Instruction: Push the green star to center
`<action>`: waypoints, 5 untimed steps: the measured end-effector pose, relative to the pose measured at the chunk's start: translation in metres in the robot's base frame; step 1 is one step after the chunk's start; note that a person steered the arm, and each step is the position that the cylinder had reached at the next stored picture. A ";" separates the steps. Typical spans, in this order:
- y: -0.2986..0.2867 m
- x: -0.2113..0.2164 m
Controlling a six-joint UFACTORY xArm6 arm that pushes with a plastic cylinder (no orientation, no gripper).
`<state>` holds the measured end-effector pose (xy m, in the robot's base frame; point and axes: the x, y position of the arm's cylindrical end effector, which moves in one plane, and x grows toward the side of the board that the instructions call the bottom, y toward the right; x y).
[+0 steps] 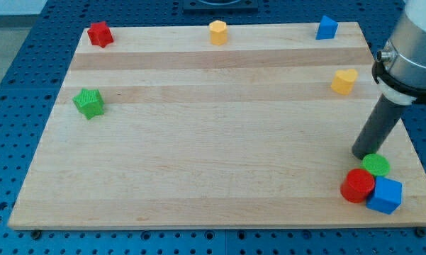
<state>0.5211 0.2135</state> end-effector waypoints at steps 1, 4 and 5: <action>-0.002 -0.010; -0.366 -0.001; -0.496 -0.030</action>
<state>0.4909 -0.2824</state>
